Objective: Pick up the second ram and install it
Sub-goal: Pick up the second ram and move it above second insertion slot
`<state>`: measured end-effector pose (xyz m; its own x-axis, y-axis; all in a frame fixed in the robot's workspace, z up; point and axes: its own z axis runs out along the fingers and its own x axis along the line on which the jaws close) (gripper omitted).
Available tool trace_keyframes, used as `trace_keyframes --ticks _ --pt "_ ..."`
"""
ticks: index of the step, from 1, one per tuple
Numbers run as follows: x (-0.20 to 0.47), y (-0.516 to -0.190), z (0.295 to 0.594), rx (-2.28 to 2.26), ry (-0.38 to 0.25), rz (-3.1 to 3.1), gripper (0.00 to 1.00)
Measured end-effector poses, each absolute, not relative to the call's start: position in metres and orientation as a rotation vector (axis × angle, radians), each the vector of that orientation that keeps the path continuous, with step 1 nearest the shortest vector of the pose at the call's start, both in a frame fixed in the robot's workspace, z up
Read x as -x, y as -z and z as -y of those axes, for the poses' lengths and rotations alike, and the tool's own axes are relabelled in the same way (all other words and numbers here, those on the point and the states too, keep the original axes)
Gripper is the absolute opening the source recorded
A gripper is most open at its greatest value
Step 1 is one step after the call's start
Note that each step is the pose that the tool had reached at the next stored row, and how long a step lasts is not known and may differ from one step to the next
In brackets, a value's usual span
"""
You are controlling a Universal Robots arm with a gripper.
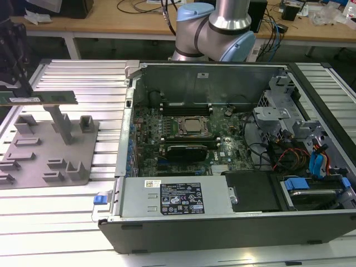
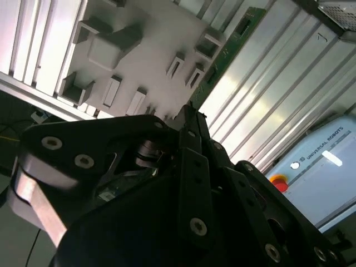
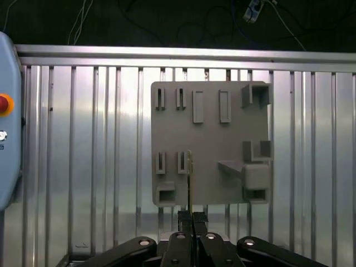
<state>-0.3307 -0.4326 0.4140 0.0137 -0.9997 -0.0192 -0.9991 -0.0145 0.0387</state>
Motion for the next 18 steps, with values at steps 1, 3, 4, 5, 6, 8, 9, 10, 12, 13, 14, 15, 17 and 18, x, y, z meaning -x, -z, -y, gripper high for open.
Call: trace_keyframes --ticks 1,3,4,5,6,8,9,10,12,13,14,15,17,18 --pt "0.331 -0.414 0.433 -2.227 0.064 2.195 0.1" --pt "0.331 -0.414 0.433 -2.227 0.064 2.195 0.1" --pt "0.33 -0.414 0.433 -2.227 0.064 2.195 0.1" --pt "0.33 -0.415 0.433 -2.227 0.064 2.195 0.1" --pt "0.329 -0.415 0.433 -2.227 0.064 2.195 0.1" --pt "0.322 -0.414 0.433 -2.227 0.064 2.195 0.1" --pt "0.319 -0.414 0.433 -2.227 0.064 2.195 0.1" --pt "0.314 -0.414 0.433 -2.227 0.064 2.195 0.1" --pt "0.307 -0.414 0.433 -2.227 0.064 2.195 0.1" --pt "0.305 -0.414 0.433 -2.227 0.064 2.195 0.1" --pt "0.302 -0.414 0.433 -2.227 0.064 2.195 0.1" --pt "0.297 -0.414 0.433 -2.227 0.064 2.195 0.1" --pt "0.288 -0.414 0.433 -2.227 0.064 2.195 0.1" --pt "0.284 -0.414 0.433 -2.227 0.064 2.195 0.1"
